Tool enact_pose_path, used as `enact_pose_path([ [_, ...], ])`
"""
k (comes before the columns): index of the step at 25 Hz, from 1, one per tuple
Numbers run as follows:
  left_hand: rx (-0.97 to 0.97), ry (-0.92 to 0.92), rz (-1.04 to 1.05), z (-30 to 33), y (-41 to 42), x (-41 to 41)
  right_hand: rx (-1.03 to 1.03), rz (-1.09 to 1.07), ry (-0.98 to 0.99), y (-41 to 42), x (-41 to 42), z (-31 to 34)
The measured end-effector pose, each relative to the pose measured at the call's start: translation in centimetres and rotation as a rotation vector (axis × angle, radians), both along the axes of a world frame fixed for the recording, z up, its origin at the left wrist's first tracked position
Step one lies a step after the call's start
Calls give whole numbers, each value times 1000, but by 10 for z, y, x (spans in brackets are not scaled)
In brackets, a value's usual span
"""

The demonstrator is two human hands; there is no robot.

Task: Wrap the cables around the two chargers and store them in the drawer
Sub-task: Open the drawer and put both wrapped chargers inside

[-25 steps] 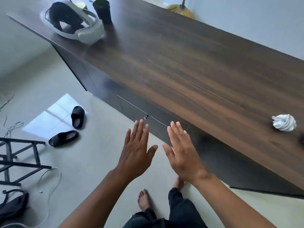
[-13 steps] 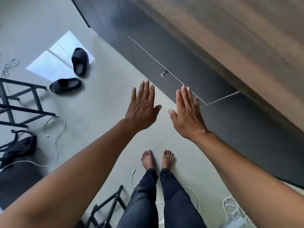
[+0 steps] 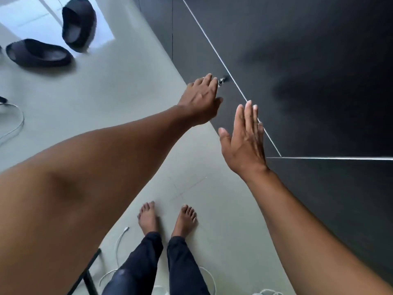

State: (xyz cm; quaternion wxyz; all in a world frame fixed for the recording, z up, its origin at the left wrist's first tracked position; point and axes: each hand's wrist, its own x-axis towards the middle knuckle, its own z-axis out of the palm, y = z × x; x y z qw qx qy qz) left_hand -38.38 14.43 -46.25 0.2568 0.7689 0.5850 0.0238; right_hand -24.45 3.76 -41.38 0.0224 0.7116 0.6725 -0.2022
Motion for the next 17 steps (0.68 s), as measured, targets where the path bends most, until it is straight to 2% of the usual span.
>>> enact_pose_path([
  [8, -133, -175, 312, -67, 73, 37, 36, -17, -29, 21, 15, -40],
  [11, -152, -202, 325, -75, 76, 35, 35, -24, -36, 17, 18, -50],
  [17, -174, -145, 305, -66, 60, 20, -52, -137, -9, -3, 22, -61],
])
